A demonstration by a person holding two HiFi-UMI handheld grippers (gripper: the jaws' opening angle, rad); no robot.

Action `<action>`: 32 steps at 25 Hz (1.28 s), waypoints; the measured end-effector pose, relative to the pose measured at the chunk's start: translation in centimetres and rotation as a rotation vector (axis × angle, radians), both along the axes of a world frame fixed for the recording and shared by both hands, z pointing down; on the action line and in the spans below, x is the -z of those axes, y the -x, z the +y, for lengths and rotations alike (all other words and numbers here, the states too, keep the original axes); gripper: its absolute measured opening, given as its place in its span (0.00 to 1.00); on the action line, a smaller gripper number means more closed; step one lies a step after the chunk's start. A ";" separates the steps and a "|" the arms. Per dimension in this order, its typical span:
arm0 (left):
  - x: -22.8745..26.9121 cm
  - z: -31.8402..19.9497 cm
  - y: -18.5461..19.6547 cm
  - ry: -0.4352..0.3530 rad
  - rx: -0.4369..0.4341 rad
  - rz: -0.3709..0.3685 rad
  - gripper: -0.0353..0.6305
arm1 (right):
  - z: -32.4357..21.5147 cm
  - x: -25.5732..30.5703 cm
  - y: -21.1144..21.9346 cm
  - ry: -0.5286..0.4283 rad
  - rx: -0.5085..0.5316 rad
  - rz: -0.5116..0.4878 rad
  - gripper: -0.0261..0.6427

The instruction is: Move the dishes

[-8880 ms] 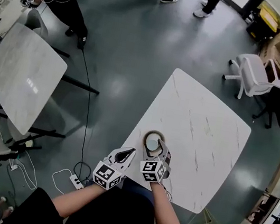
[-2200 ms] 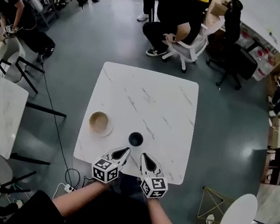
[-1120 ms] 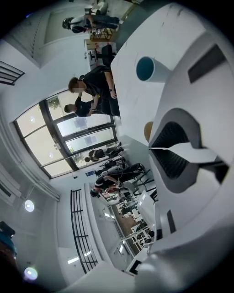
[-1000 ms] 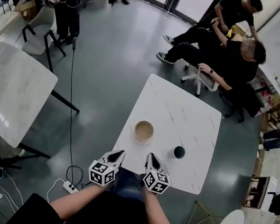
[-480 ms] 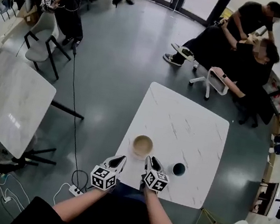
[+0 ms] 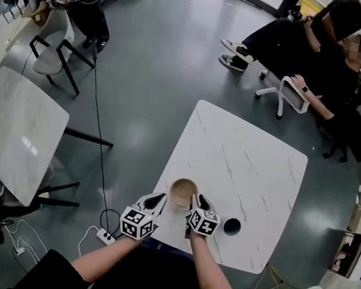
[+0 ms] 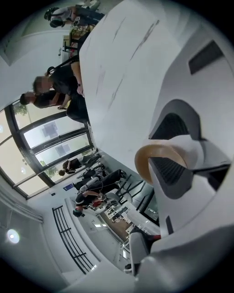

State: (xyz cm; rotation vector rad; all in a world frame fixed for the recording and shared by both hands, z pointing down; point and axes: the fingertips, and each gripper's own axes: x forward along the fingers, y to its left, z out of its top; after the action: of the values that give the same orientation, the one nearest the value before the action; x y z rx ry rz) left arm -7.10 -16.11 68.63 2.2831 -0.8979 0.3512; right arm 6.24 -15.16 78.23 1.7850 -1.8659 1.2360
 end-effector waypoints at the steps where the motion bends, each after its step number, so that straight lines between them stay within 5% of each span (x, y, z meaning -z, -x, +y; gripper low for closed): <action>1: -0.3 -0.1 -0.1 0.007 -0.002 -0.003 0.08 | -0.2 -0.4 0.1 0.012 0.001 -0.008 0.24; 8: -1.9 -0.6 -0.1 0.047 0.015 -0.010 0.08 | -0.9 -3.1 0.7 0.093 0.034 -0.038 0.23; 14: -2.0 -1.0 0.7 0.053 0.023 -0.019 0.08 | -0.8 -4.2 1.3 0.147 0.056 -0.070 0.11; 32: 0.2 5.0 3.8 -0.030 -0.024 -0.008 0.08 | 5.3 1.1 4.2 0.089 0.037 -0.004 0.08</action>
State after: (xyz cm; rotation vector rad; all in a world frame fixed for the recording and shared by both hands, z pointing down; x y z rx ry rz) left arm -10.93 -11.12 68.46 2.3234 -0.8857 0.3600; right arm 2.01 -9.86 77.16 1.6957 -1.8090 1.2892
